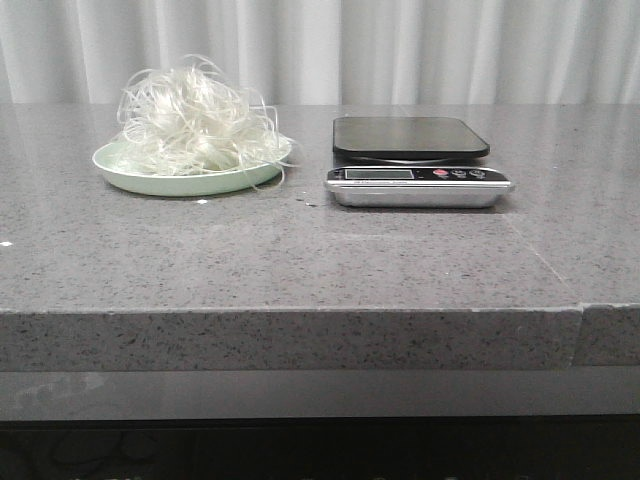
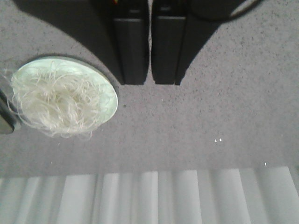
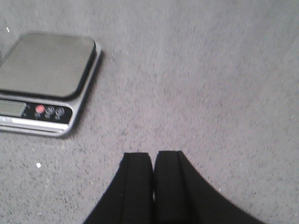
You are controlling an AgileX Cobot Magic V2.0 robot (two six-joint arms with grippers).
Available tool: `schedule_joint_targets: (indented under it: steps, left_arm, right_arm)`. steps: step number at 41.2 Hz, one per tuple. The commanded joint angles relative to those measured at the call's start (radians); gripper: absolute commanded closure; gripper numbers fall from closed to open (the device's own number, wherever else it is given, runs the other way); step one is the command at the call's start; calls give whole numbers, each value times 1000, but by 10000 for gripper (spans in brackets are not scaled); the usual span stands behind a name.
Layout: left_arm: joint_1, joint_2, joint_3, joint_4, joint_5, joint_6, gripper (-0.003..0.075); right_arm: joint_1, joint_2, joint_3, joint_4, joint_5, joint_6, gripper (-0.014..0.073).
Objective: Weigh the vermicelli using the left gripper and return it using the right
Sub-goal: 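Lower the left gripper onto the vermicelli pile and close on it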
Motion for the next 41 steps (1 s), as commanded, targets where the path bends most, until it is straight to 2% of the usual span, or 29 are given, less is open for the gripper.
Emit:
schedule_joint_targets:
  steps: [1,13,16,19,23,26,28,41]
  left_arm:
    - [-7,36,-33,-10,-21,-2,578]
    - [-7,142,-33,-12,-10,-2,578]
    - [-7,167,-33,-12,-10,-2,554]
    - [-7,192,-33,-12,-20,-2,479]
    - [-7,223,-33,-12,-55,-1,307]
    - [-12,246,-44,-12,-72,-1,204]
    - [-26,262,-55,-12,-78,-1,175]
    - [-203,470,-206,-14,-97,-1,176]
  right_arm:
    - [-5,46,-17,0,-48,0,435]
    - [-5,171,-16,0,-39,0,435]
    - [-5,185,-16,0,-40,0,422]
    - [-5,186,-16,0,-46,0,350]
    - [-5,186,-16,0,-65,0,168]
    - [-5,186,-16,0,-75,0,64]
    - [-4,186,-16,0,-80,0,31]
    - [-3,186,-16,0,-84,0,37]
